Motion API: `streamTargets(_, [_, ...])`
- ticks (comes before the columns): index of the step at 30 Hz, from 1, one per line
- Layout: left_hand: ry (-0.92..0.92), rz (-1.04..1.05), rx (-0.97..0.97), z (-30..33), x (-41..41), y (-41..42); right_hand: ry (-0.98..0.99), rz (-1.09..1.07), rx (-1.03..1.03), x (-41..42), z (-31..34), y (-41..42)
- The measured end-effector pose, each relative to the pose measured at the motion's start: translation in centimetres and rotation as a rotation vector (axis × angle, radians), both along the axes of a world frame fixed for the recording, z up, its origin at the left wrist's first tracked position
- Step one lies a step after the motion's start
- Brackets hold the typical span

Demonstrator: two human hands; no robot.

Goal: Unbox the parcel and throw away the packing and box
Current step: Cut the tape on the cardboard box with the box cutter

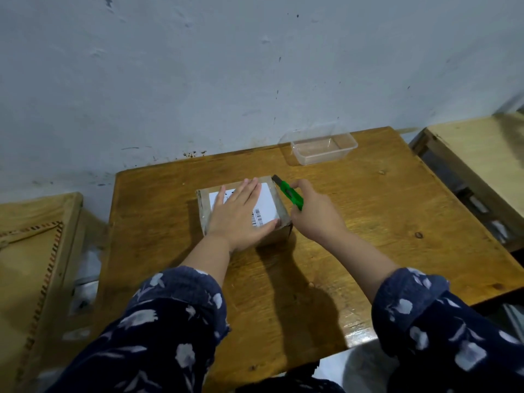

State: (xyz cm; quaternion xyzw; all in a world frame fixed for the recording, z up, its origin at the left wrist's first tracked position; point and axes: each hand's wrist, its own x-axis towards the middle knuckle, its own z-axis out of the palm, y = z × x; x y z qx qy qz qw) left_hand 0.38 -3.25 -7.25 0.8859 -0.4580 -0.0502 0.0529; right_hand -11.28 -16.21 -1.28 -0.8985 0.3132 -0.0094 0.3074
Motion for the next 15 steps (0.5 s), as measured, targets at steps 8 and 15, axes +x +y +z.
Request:
streamTargets(8, [0.002,0.01,0.004,-0.4,0.1,0.0,0.19,0.045,-0.098,2.2,2.6,0.5])
streamTargets(15, [-0.008,0.027,0.015,-0.3,-0.1,-0.2,0.275,0.161,-0.149,0.9,3.7,0.8])
